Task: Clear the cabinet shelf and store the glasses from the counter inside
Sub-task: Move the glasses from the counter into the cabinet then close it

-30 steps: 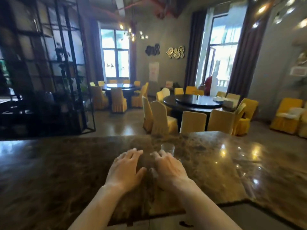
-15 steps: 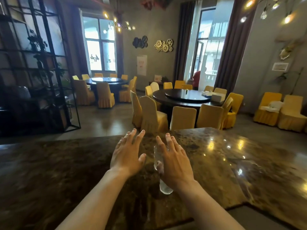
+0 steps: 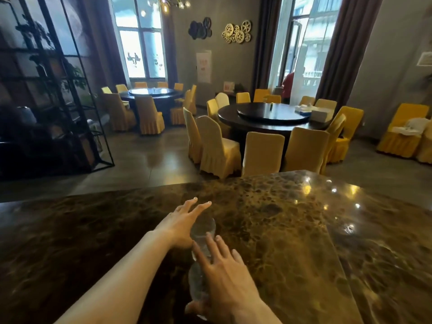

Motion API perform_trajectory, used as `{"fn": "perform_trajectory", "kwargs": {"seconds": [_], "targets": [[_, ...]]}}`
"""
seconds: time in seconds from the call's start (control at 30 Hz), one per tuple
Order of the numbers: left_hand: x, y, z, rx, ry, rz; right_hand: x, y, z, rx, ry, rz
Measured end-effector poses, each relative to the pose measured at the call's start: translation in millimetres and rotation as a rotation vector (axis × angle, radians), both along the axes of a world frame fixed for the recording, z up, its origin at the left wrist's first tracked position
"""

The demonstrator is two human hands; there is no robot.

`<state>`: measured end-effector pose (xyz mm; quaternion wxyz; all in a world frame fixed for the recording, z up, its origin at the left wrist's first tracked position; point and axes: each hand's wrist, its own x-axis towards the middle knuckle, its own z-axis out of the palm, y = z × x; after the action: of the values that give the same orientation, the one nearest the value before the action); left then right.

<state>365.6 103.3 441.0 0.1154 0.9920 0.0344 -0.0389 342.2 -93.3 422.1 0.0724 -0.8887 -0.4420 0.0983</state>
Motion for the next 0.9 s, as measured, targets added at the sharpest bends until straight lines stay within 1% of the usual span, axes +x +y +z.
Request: {"fn": "perform_trajectory", "kwargs": {"seconds": [0.07,0.13,0.27,0.47,0.67,0.77,0.9], "targets": [[9.5,2.0,-7.5,0.007,0.079,-0.026,5.2,1.7,-5.3,-0.013,0.050,0.056],[13.0,3.5,-16.4,-0.021,0.103,-0.023,8.0,2.8,-9.5,-0.005,0.065,0.126],[12.7,3.2,-28.9,-0.135,0.037,0.005,5.2,8.5,-9.3,0.014,0.039,0.187],[-7.5,-0.1,-28.2,-0.145,-0.064,0.059,0.5,5.1,0.9,0.066,0.019,0.158],[-77.0,9.1,-6.9,-0.077,-0.168,0.152,-41.7,-6.2,13.7,0.040,-0.108,0.135],[-129.3,14.9,11.3,-0.082,-0.221,0.183,-75.4,-12.1,23.6,0.031,-0.122,0.107],[-209.2,17.2,30.6,-0.096,-0.258,0.196,-126.5,-17.5,36.3,0.076,-0.172,0.058]]}}
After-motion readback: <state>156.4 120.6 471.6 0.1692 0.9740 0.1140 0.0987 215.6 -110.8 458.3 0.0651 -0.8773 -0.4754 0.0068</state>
